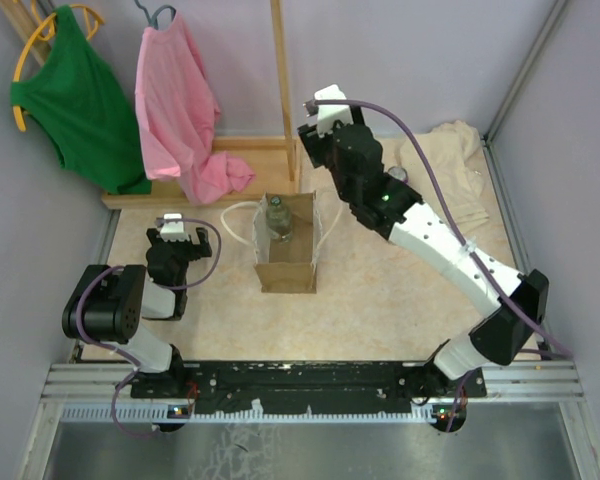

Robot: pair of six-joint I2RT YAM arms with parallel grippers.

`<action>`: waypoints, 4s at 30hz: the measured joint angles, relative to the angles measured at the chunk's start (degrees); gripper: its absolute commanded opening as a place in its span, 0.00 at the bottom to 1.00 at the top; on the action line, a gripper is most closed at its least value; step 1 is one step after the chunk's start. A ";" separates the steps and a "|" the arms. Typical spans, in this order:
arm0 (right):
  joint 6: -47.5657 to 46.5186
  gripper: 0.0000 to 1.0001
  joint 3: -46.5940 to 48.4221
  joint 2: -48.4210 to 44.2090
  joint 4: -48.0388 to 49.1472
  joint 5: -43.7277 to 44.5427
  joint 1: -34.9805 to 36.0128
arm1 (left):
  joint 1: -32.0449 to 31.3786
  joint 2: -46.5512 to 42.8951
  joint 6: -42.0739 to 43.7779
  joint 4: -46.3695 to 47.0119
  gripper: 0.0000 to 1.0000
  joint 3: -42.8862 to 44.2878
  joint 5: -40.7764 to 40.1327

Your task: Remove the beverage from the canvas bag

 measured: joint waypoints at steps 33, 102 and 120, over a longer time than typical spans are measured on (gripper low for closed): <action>18.25 0.00 -18.56 4.98 -7.67 -12.92 -17.70 | 0.00 0.00 0.00 0.00 1.00 0.00 0.00; 13.57 0.54 -14.05 -2.29 1.62 -6.40 5.62 | 0.00 0.00 -0.02 0.00 1.00 0.00 0.00; 20.63 0.74 -7.78 15.93 -2.64 -12.15 5.62 | 0.00 0.00 0.00 0.00 1.00 0.00 0.00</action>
